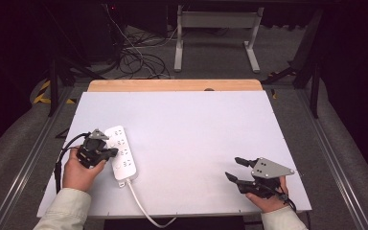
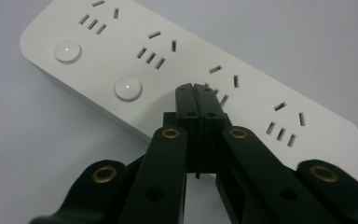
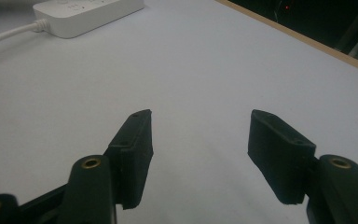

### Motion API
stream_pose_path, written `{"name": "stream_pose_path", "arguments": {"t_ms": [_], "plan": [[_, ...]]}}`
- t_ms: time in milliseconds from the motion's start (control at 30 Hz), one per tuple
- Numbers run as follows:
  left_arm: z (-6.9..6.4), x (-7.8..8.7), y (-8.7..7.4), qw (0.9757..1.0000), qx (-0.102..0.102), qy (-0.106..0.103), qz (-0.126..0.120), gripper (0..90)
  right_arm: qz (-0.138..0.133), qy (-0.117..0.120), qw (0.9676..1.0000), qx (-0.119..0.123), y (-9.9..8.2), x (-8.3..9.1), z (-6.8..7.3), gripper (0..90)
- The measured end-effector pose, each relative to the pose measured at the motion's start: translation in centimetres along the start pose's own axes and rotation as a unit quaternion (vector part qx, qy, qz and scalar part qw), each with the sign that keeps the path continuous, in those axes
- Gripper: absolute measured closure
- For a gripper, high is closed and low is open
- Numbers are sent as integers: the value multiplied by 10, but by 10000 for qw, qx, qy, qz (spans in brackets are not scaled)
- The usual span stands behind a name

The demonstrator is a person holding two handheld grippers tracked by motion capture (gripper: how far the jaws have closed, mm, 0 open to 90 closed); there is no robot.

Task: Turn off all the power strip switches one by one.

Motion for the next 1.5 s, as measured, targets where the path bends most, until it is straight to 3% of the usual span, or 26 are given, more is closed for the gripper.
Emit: {"name": "stream_pose_path", "arguments": {"t_ms": [200, 700, 767, 800, 867, 967, 1100, 1233, 1500], "plan": [[0, 0, -1, 10000, 63, -34, -14, 900, -8, 2, 10000, 8, 0, 0, 0, 410], [-3, -1, 0, 9999, 34, 100, 21, 900, 0, -2, 10000, 10, 0, 0, 1, 410], [-4, -1, 0, 9998, 11, 194, 55, 900, -4, -11, 10000, 2, 0, 0, 0, 410], [-6, 0, 2, 9998, -44, 213, -49, 900, -5, -11, 10000, 0, 1, 0, 0, 410], [-9, 3, 5, 9986, -164, 491, 42, 900, -5, -21, 10000, 18, 0, 0, 0, 410], [-15, 17, 13, 9990, -244, 290, -235, 900, 1, -18, 10000, 15, 0, 0, -1, 410], [-12, 22, 16, 9987, -248, 236, -390, 900, 12, -14, 10000, 14, 0, -1, 0, 410], [-7, 25, 17, 9984, -157, 171, -509, 900, 15, -26, 10000, 9, 0, 0, 0, 410], [-5, 25, 22, 9980, -199, 205, -566, 900, 14, -21, 10000, 5, 0, -1, 0, 410]]}}
Point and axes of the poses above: each handheld gripper's, and its own axes: x roughly backward along the jaws, y roughly out of its top, z roughly to its left, the point moved 4 cm from there along -x, roughly forward along the jaws, and after that the axes turned 15 degrees about -y, right-handed, at the moved point
